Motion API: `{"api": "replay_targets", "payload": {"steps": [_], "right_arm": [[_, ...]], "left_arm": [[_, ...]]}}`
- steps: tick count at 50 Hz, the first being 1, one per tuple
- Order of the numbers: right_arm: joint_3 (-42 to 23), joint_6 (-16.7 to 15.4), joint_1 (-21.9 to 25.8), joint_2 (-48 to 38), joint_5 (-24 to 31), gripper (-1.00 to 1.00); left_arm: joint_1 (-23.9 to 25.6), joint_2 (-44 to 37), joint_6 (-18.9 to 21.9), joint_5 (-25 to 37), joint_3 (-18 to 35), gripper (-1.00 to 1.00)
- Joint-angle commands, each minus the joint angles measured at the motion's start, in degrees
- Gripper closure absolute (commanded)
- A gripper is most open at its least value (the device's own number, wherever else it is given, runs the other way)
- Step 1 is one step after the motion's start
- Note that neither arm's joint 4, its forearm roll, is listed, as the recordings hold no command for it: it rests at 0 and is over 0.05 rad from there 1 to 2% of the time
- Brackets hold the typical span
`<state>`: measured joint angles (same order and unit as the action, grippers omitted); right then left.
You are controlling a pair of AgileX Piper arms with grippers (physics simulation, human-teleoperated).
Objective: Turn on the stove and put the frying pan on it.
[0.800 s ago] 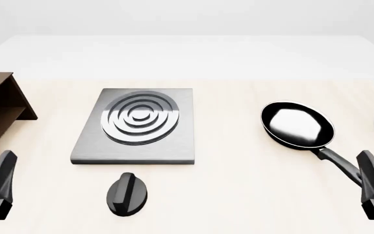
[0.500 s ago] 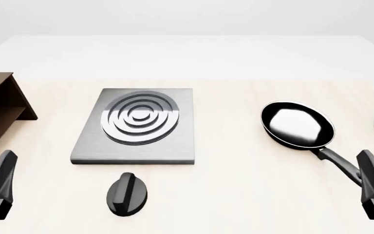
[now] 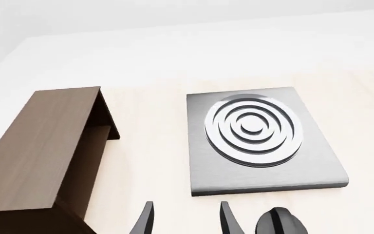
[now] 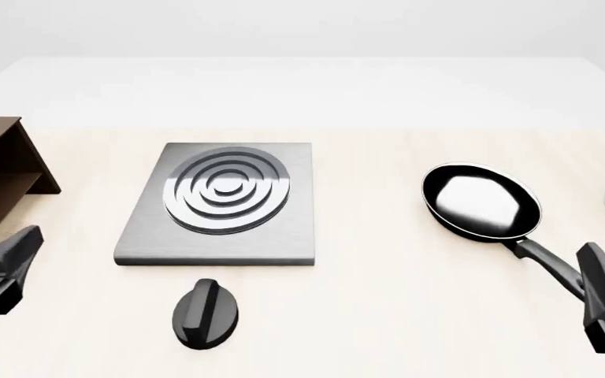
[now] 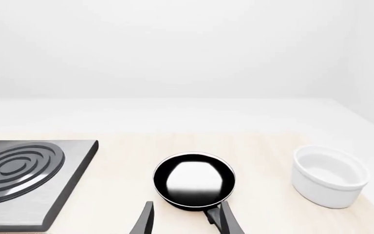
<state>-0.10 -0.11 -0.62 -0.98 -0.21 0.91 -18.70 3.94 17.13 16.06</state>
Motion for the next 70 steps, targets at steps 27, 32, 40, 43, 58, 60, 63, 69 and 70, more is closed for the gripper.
{"api": "replay_targets", "payload": {"steps": [27, 32, 40, 43, 58, 60, 63, 69, 70], "right_arm": [[0.08, -0.71, -0.60, -1.72, -0.60, -1.00], [0.08, -0.16, -0.55, -2.45, -1.07, -1.00], [0.09, -0.07, -0.71, -2.85, -1.21, -1.00], [0.09, 2.12, -1.11, -4.82, -2.36, -1.00], [0.09, 2.02, -1.59, -7.19, -4.13, -1.00], [0.04, 2.03, -1.58, -7.53, -4.29, -1.00], [0.09, 2.10, -1.66, -7.34, -4.12, -1.00], [0.05, 2.34, -1.70, -9.47, -5.64, -1.00], [0.05, 2.22, -1.70, -9.39, -5.66, -1.00]], "left_arm": [[12.56, -30.15, -7.49, -16.38, -9.03, -1.00], [14.12, -35.04, -8.52, -21.19, -9.74, -1.00], [15.90, -44.59, -10.83, -30.95, -11.70, -1.00], [16.58, -49.19, -11.53, -35.16, -11.99, -1.00], [23.98, -61.16, -21.03, -46.53, -13.07, -1.00], [25.19, -61.67, -23.01, -47.37, -13.42, -1.00], [31.73, -64.35, -33.66, -54.18, -15.80, -1.00], [41.93, -64.71, -53.25, -64.31, -16.06, -1.00], [41.92, -65.36, -53.18, -64.96, -16.06, -1.00]]}}
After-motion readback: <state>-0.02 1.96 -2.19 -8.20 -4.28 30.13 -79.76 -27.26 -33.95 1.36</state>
